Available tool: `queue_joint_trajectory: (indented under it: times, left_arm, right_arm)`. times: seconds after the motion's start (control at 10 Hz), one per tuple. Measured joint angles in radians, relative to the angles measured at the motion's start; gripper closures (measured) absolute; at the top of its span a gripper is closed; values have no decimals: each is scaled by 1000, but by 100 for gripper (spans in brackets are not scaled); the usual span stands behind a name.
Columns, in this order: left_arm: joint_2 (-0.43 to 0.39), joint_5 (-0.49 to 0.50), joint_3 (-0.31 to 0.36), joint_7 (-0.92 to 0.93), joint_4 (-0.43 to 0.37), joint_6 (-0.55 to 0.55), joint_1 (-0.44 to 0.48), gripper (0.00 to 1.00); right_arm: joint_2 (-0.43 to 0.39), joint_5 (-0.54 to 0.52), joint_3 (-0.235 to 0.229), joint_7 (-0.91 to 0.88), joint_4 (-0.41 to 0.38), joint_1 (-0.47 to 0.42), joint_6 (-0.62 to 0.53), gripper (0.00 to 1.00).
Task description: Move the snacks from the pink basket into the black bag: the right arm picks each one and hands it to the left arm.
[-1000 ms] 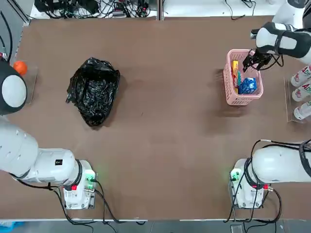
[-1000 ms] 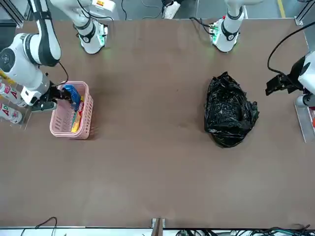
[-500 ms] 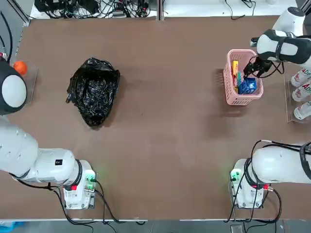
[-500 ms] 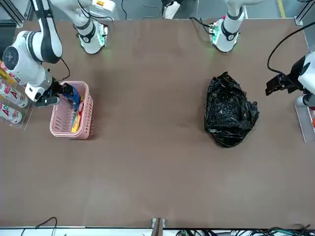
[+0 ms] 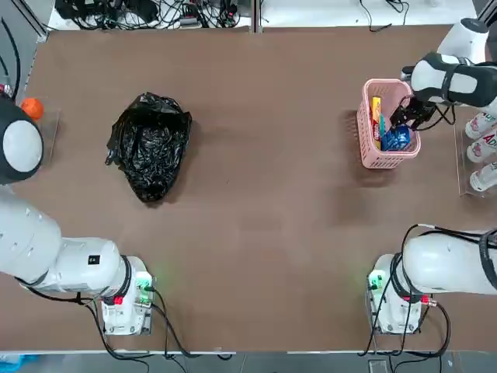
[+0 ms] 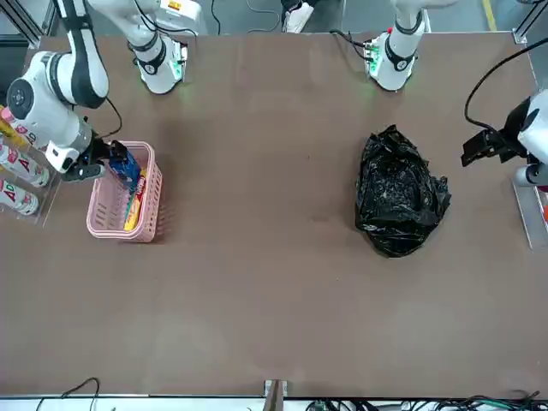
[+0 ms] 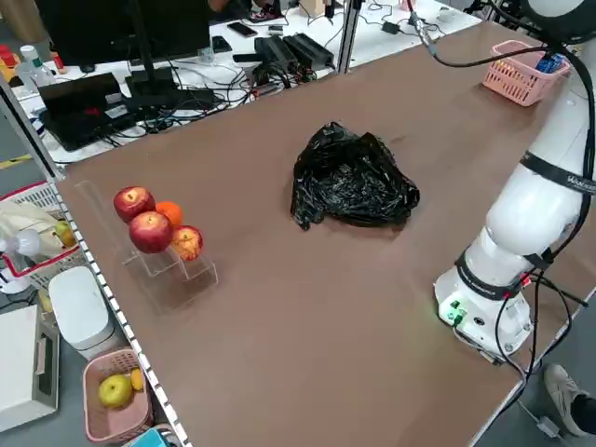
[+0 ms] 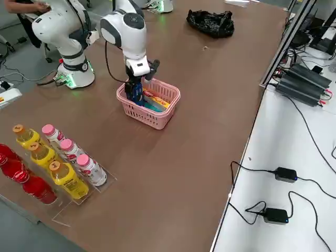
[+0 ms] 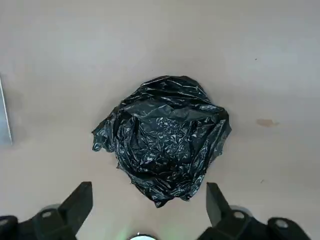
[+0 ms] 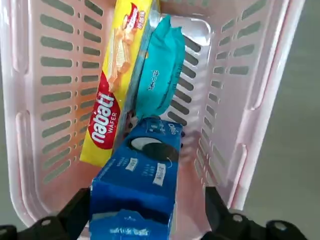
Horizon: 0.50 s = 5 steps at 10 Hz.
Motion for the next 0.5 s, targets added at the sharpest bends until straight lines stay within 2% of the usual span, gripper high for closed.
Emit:
queue_joint_trajectory:
  times: [0.5]
  left_arm:
    - [0,0,-1,-5,-3,-1,0,0]
  right_arm:
    - [0,1,6,-2,-30,1,44,0]
